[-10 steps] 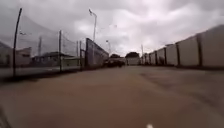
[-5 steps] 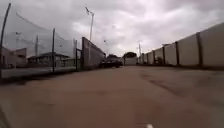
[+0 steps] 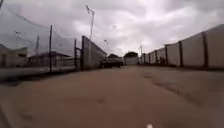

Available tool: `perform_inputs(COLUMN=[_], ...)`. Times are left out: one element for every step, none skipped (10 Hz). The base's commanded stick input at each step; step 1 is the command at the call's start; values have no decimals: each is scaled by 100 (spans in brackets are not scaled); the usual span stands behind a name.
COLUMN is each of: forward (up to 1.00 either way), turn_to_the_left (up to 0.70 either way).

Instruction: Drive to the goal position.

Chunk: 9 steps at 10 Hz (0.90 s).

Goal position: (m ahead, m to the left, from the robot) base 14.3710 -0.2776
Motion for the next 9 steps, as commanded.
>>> perform_inputs(forward=[100,100,100,100,100,100,100,100,100], turn_to_the_left=[-18,-23,0,0,0,0,0,0,0])
